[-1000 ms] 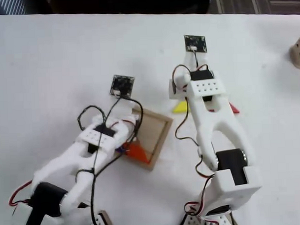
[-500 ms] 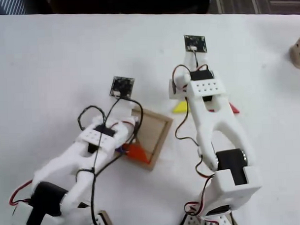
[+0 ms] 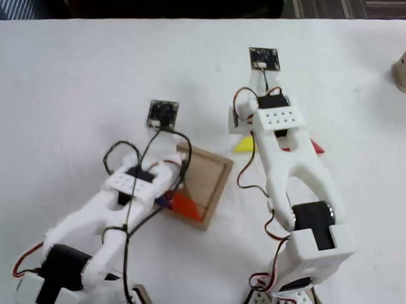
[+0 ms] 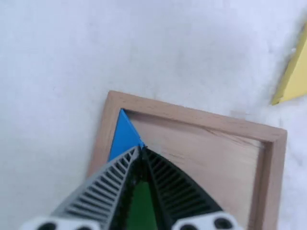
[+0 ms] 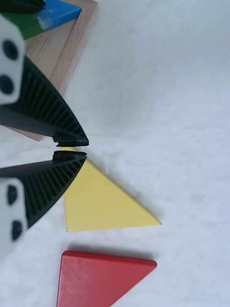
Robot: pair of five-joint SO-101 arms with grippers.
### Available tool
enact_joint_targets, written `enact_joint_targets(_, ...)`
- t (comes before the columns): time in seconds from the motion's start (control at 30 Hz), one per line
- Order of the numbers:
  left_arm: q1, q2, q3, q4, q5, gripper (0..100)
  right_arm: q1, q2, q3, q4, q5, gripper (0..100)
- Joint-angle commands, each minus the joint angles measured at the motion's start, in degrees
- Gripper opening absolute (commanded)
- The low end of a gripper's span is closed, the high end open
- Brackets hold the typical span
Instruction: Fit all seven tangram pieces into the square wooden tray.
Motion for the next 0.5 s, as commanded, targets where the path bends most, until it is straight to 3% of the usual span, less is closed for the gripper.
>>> enact_joint_targets(0.0, -0.13, -0.31, -3.08, -2.99, 0.79, 2, -0.22, -0.84, -2.73, 0.48, -0.09, 2.5)
enact_joint_targets(0.33, 0.66, 0.04, -3.34, -4.84, 0.79, 2, -0.22, -0.57, -2.64, 0.57, -0.18, 2.5)
enact_joint_targets(0.47, 1.63, 6.46, -6.33, -5.27, 0.79, 2, -0.22, -0.75, -2.55, 0.57, -0.35, 2.5)
